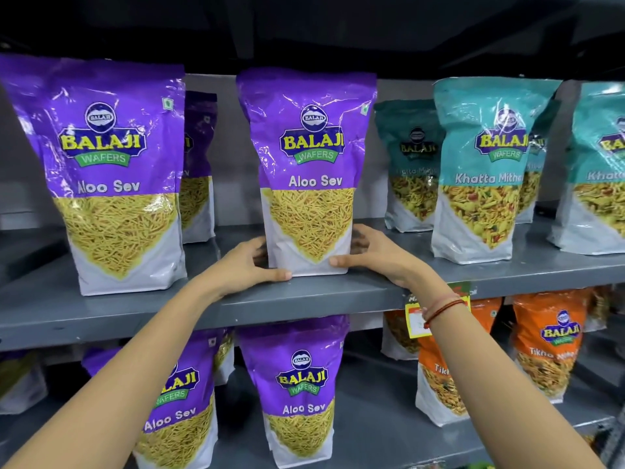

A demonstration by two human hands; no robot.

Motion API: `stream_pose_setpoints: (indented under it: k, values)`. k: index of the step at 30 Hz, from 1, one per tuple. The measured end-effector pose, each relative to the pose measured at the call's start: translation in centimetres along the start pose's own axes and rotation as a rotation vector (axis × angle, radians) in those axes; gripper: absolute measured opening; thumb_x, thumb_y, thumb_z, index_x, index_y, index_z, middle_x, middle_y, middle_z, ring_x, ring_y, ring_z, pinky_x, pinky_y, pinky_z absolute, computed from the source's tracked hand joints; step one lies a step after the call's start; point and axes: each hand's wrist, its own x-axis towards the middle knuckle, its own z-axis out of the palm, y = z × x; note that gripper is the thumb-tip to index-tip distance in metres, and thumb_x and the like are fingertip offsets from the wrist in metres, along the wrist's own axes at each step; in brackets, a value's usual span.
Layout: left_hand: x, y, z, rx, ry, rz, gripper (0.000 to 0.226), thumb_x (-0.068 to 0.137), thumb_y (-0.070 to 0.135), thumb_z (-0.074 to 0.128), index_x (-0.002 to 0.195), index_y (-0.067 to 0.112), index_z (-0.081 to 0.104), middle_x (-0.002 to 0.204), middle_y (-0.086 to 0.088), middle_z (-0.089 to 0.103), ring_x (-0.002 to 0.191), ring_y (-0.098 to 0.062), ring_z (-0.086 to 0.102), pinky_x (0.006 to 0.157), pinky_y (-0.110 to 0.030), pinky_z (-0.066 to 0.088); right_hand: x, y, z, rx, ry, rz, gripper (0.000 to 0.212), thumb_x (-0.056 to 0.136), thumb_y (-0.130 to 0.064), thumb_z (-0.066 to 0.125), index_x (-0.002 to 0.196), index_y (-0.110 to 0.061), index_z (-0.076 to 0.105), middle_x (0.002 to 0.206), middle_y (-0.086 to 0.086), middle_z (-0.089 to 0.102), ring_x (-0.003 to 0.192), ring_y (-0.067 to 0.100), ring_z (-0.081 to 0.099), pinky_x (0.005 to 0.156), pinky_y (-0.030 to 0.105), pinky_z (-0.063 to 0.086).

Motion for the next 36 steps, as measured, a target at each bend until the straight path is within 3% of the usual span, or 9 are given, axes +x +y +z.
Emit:
stream_pose_setpoints:
  k: [9,13,18,26,33,36]
  values:
    - [0.5,-0.3,0.1,-0.07,0.027,0.016,0.092,0.027,0.056,0.087,0.111,0.036,0.056,0.107,0.012,0.068,0.1,-0.003,0.066,0.093,-0.025,0.048,0.0,0.4,-0.8,0.015,-0.028,0.022,0.051,0.073,-0.006,0.075,0.12,-0.008,0.056,0.118,0.005,0.066,0.107,0.012,0.062,0.083,0.014,0.051]
    - [0.4,-0.4,0.1,-0.095,0.021,-0.001,0.085,0.049,0.028,0.089,0.126,0.02,0.052,0.115,0.001,0.068,0.101,-0.008,0.067,0.099,-0.033,0.048,-0.2,0.4,-0.7,0.019,-0.011,0.012,0.05,0.073,-0.003,0.075,0.119,-0.007,0.057,0.112,0.003,0.067,0.097,0.008,0.064,0.078,0.011,0.051]
    - [0.3,-0.3,0.1,-0.105,0.023,-0.012,0.079,0.056,0.02,0.085,0.128,0.019,0.05,0.119,-0.002,0.068,0.101,-0.01,0.067,0.097,-0.032,0.048,-0.4,0.1,-0.8,0.032,-0.01,0.024,0.048,0.073,-0.001,0.074,0.118,-0.006,0.057,0.108,0.001,0.067,0.093,0.004,0.064,0.073,0.009,0.05]
    - [0.2,0.1,0.3,-0.028,0.039,-0.02,0.079,0.06,0.024,0.084,0.13,0.019,0.047,0.119,0.0,0.065,0.101,-0.01,0.066,0.097,-0.03,0.047,-0.5,-0.2,-0.7,0.059,-0.014,0.041,0.047,0.075,0.002,0.071,0.119,-0.004,0.057,0.109,0.004,0.068,0.095,0.006,0.065,0.074,0.01,0.052]
    - [-0.3,1.0,0.8,0.144,-0.032,0.007,0.064,0.075,0.034,0.072,0.132,0.027,0.044,0.121,0.011,0.056,0.112,-0.004,0.051,0.096,-0.02,0.032,-0.4,0.1,-0.6,0.058,0.052,0.04,0.044,0.074,0.005,0.07,0.116,-0.001,0.058,0.109,0.012,0.067,0.096,0.017,0.065,0.074,0.013,0.055]
    - [-0.2,1.1,0.7,0.151,-0.061,0.01,0.063,0.081,0.033,0.067,0.137,0.028,0.038,0.134,0.004,0.055,0.125,-0.011,0.049,0.097,-0.02,0.029,-0.4,0.1,-0.7,0.047,0.066,0.04,0.045,0.073,0.005,0.071,0.116,-0.001,0.058,0.11,0.014,0.067,0.098,0.02,0.064,0.071,0.012,0.054]
